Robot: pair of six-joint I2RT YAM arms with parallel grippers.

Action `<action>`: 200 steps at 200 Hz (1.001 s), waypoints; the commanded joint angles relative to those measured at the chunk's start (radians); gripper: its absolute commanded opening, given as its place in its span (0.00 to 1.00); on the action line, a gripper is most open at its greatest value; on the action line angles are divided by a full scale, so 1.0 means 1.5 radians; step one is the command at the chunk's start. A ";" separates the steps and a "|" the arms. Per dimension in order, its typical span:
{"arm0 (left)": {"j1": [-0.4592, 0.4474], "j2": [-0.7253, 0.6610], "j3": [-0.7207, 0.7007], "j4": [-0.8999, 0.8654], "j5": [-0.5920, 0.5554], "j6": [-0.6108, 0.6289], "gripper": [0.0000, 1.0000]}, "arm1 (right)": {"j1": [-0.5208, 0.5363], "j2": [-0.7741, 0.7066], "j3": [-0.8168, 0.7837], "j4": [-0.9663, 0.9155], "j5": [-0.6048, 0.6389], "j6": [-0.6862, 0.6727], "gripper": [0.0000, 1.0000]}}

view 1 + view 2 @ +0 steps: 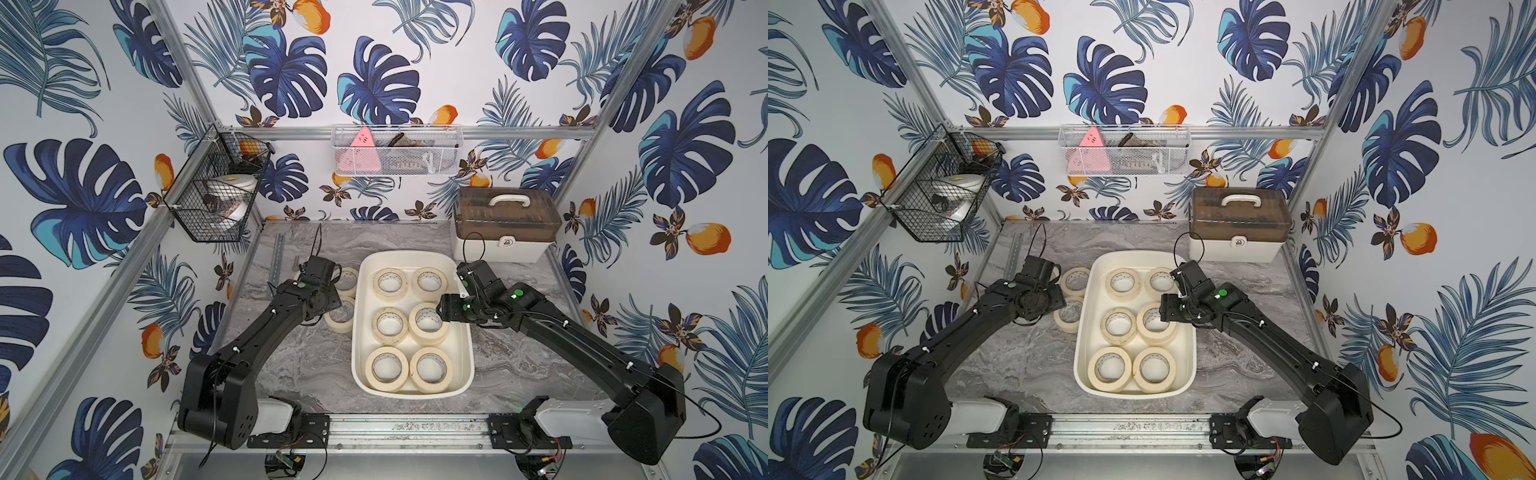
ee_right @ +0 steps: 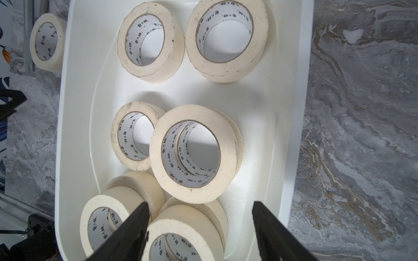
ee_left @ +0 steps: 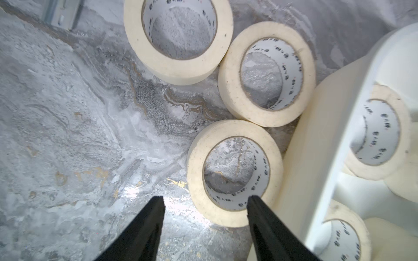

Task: Take out the art tape in the storage box
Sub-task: Place the art tape at the center of the board, then pick up the art tape from the storage box.

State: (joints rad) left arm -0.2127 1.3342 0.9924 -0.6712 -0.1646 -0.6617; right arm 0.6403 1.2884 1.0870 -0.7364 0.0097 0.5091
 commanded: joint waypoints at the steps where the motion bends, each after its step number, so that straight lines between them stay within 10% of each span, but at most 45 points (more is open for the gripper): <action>1: 0.002 -0.031 0.027 -0.067 0.019 0.039 0.74 | 0.000 0.004 -0.005 0.017 -0.008 -0.015 0.74; 76: 0.002 -0.126 0.063 -0.122 0.044 0.102 0.98 | 0.000 0.058 -0.049 0.077 0.013 -0.025 0.67; 200: 0.002 -0.174 0.050 -0.124 0.067 0.137 0.99 | -0.007 0.182 -0.025 0.120 0.037 -0.066 0.52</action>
State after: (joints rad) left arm -0.2119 1.0733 1.0618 -0.8524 -0.0715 -0.4736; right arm 0.6315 1.5410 1.0370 -0.5751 0.0582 0.4263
